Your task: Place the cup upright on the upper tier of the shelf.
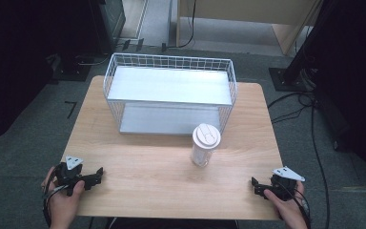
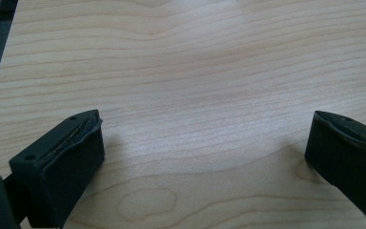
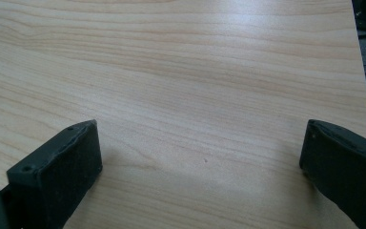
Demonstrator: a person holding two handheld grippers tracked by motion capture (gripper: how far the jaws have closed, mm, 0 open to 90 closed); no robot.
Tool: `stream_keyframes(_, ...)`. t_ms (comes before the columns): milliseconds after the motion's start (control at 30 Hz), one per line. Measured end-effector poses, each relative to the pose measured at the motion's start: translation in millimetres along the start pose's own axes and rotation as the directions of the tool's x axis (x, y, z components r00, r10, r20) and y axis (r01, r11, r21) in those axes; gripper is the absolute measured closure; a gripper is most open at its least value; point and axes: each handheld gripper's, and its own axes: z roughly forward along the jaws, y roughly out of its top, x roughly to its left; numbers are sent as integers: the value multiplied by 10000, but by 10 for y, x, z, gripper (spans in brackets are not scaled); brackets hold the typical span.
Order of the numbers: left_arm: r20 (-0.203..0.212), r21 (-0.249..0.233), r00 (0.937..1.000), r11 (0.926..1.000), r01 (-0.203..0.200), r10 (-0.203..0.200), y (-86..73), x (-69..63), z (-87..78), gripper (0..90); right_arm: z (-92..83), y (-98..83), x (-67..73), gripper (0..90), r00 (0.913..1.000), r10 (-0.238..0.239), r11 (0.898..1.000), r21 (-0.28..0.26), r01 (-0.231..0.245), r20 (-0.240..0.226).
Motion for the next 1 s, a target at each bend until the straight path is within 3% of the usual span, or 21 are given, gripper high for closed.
stream_keyframes(200, 12, -2, 10000, 10000, 16, -16, -1, 1, -1, 0, 4, 16, 0, 0, 10000, 8, 10000, 77, -8, 13)
stream_keyframes(433, 2, 2, 10000, 10000, 3, -3, 0, 0, 0, 0, 33, 58, 111, 0, 9998, -185, 9998, -29, 185, -66)
stream_keyframes(700, 4, 1, 10000, 10000, 3, -3, 0, 0, 0, 0, 76, 194, 317, 0, 9953, 154, 9988, -447, -197, -961)
stream_keyframes(1000, 6, 0, 10000, 10000, 4, -4, 0, 1, 0, 0, 147, 348, 653, 0, 9874, -593, 9953, -840, 473, -1467)
